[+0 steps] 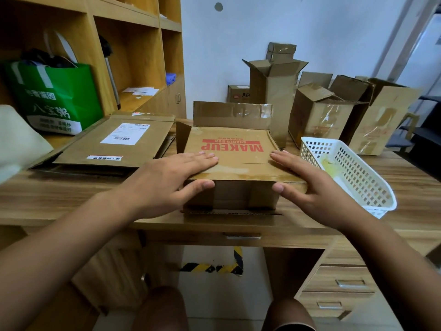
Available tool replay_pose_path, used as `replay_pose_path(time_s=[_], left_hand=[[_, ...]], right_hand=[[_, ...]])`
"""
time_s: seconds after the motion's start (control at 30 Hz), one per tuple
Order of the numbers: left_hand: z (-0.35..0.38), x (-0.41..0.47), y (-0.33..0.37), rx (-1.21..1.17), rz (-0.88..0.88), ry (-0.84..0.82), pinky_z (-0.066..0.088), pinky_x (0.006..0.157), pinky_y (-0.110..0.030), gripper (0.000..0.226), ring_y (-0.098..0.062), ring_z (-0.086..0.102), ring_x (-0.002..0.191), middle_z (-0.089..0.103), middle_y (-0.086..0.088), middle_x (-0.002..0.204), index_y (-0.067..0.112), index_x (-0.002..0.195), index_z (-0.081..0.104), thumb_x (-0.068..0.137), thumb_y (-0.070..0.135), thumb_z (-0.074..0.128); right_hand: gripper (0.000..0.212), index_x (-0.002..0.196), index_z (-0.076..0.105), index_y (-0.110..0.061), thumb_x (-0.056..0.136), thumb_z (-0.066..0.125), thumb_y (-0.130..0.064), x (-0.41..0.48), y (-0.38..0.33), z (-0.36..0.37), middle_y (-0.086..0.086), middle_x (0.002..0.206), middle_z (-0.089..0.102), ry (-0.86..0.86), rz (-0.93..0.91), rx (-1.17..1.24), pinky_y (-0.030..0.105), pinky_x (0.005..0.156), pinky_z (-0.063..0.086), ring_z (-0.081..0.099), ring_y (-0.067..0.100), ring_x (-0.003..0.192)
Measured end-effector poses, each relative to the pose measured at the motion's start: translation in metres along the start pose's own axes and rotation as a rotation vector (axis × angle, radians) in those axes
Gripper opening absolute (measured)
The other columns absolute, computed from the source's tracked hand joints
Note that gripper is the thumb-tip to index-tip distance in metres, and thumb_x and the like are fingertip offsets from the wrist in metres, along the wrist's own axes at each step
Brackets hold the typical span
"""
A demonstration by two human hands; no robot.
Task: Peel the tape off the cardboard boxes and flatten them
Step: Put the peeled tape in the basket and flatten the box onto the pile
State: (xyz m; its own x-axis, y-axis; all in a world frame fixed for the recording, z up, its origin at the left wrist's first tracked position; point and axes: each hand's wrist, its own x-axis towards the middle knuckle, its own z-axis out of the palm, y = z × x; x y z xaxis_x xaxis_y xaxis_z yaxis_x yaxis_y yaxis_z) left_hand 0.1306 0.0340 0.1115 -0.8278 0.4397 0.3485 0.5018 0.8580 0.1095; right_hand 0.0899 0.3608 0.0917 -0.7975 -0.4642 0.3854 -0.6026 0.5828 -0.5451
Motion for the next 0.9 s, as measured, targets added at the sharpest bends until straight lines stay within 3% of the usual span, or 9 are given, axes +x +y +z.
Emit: replay_pose_path(time_s=[0.13, 0.3, 0.37, 0.5, 0.57, 0.63, 0.67, 0.77, 0.9], left_hand=[[0.004, 0.0, 0.0, -0.01, 0.0, 0.006, 0.034, 0.118, -0.036, 0.071, 0.007, 0.021, 0.146, 0.03, 0.024, 0.157, 0.043, 0.154, 0.029, 0.092, 0.076, 0.016], [0.006, 0.0, -0.001, -0.019, -0.022, 0.029, 0.032, 0.119, -0.032, 0.068, 0.006, 0.023, 0.146, 0.03, 0.024, 0.157, 0.042, 0.154, 0.03, 0.094, 0.072, 0.019], [0.005, 0.002, 0.001, -0.028, -0.038, 0.031, 0.033, 0.117, -0.03, 0.069, 0.005, 0.025, 0.145, 0.032, 0.024, 0.156, 0.043, 0.153, 0.032, 0.092, 0.073, 0.018], [0.003, 0.006, 0.005, -0.04, -0.058, 0.033, 0.031, 0.113, -0.025, 0.071, 0.01, 0.023, 0.14, 0.032, 0.026, 0.154, 0.045, 0.151, 0.034, 0.089, 0.074, 0.017], [0.004, 0.007, 0.006, -0.06, -0.067, 0.032, 0.031, 0.114, -0.026, 0.072, 0.009, 0.024, 0.141, 0.033, 0.026, 0.153, 0.045, 0.151, 0.034, 0.089, 0.075, 0.017], [0.006, 0.007, 0.006, -0.075, -0.075, 0.038, 0.032, 0.115, -0.028, 0.071, 0.008, 0.024, 0.143, 0.032, 0.027, 0.153, 0.045, 0.151, 0.035, 0.089, 0.075, 0.018], [0.006, 0.008, 0.006, -0.084, -0.079, 0.042, 0.032, 0.115, -0.028, 0.07, 0.008, 0.024, 0.142, 0.032, 0.028, 0.152, 0.045, 0.151, 0.035, 0.089, 0.075, 0.019], [0.007, 0.008, 0.006, -0.11, -0.092, 0.049, 0.033, 0.115, -0.03, 0.07, 0.007, 0.026, 0.142, 0.033, 0.028, 0.151, 0.044, 0.15, 0.037, 0.089, 0.075, 0.02], [0.006, 0.009, 0.005, -0.117, -0.095, 0.048, 0.034, 0.114, -0.031, 0.069, 0.007, 0.026, 0.142, 0.034, 0.027, 0.151, 0.044, 0.15, 0.038, 0.089, 0.074, 0.021]], right_hand=[[0.089, 0.158, 0.026, -0.035, 0.082, 0.061, -0.065, -0.011, 0.003, 0.013, -0.029, 0.153, 0.034, 0.112, 0.077, 0.1, 0.003, 0.106, 0.029, 0.031, -0.017, 0.137], [0.093, 0.16, 0.023, -0.028, 0.081, 0.067, -0.05, -0.027, 0.006, 0.043, -0.009, 0.157, 0.04, 0.309, 0.298, 0.337, 0.029, 0.117, 0.037, 0.04, 0.004, 0.142], [0.089, 0.158, 0.026, -0.027, 0.083, 0.069, -0.045, -0.029, 0.002, 0.056, -0.008, 0.152, 0.045, 0.319, 0.353, 0.375, 0.033, 0.117, 0.039, 0.043, 0.001, 0.138], [0.055, 0.128, 0.04, -0.045, 0.089, 0.074, -0.026, -0.02, -0.001, 0.075, -0.029, 0.118, 0.052, 0.336, 0.371, 0.391, 0.0, 0.084, 0.044, 0.052, -0.026, 0.104], [0.056, 0.128, 0.044, -0.044, 0.087, 0.078, -0.028, -0.011, 0.0, 0.084, -0.025, 0.121, 0.057, 0.368, 0.37, 0.399, 0.007, 0.089, 0.049, 0.057, -0.012, 0.111], [0.07, 0.14, 0.043, -0.039, 0.082, 0.081, -0.039, -0.005, 0.0, 0.092, -0.017, 0.132, 0.056, 0.394, 0.386, 0.397, 0.027, 0.102, 0.051, 0.054, 0.002, 0.124], [0.077, 0.144, 0.039, -0.039, 0.08, 0.081, -0.044, -0.002, -0.001, 0.096, -0.015, 0.135, 0.053, 0.41, 0.389, 0.369, 0.029, 0.102, 0.05, 0.052, 0.004, 0.126], [0.085, 0.148, 0.036, -0.033, 0.078, 0.083, -0.044, 0.005, -0.006, 0.102, -0.012, 0.135, 0.049, 0.493, 0.399, 0.258, 0.022, 0.095, 0.042, 0.047, 0.003, 0.126], [0.077, 0.145, 0.04, -0.027, 0.081, 0.082, -0.037, 0.004, -0.007, 0.104, -0.008, 0.13, 0.045, 0.51, 0.418, 0.198, 0.013, 0.087, 0.039, 0.043, -0.001, 0.113]])
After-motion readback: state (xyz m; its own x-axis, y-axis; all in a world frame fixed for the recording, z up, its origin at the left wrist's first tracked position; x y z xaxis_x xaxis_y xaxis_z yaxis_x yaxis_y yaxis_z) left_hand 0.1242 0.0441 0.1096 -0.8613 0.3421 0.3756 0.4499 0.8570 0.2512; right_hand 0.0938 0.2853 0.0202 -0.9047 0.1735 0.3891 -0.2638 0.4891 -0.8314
